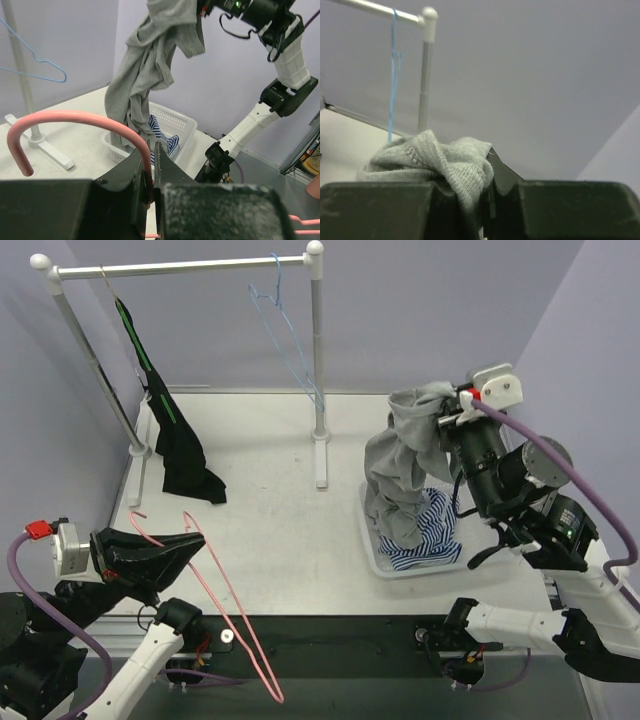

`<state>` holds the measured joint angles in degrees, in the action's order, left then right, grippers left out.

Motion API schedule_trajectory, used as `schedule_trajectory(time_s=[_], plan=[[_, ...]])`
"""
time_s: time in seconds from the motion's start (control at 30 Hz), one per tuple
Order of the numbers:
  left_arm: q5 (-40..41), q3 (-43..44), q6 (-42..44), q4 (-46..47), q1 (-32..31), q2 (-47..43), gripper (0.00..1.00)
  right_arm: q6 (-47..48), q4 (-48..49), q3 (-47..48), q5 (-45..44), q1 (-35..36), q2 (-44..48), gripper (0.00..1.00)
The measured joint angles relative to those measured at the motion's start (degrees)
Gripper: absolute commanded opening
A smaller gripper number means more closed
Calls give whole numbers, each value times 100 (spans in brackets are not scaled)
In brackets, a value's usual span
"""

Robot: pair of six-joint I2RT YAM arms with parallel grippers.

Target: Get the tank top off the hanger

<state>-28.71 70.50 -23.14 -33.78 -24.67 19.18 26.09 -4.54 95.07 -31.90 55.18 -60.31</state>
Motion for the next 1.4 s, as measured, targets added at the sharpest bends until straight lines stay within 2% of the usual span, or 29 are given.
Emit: schedule_trajectory(time_s=[0.2, 0.3, 0.43, 0.67, 0.8, 1.0, 1.2, 1.3, 1.33, 1.4], plan=[[133, 4, 96, -85, 0, 24, 0, -859, -380, -1659, -957, -2, 981, 0], [160, 17, 138, -111, 0, 87, 0, -1285, -651, -2096, -1209, -63, 1193, 0], [282, 46, 162, -131, 0, 173, 0, -2138, -1270, -2197, -1226, -459, 1200, 0], [474, 57, 168, -238, 0, 190, 0, -3530, -2214, -2317, -407, -1864, 905, 0], [601, 103, 212, -313, 0, 190, 0, -4096, -2485, -2741, 402, -2848, 715, 0], [772, 116, 345, -404, 0, 192, 0, -4610, -2468, -3464, 1683, -3985, 278, 0], [920, 129, 481, -487, 0, 205, 0, -5095, -2020, -4409, 2465, -4437, -205, 0], [973, 133, 544, -516, 0, 210, 0, -5305, -1707, -4791, 2730, -4509, -511, 7], [992, 133, 562, -522, 0, 212, 0, -5355, -1600, -4885, 2800, -4516, -625, 17], [1054, 133, 612, -555, -4, 214, 0, -5462, -1453, -4994, 2916, -4542, -850, 29]])
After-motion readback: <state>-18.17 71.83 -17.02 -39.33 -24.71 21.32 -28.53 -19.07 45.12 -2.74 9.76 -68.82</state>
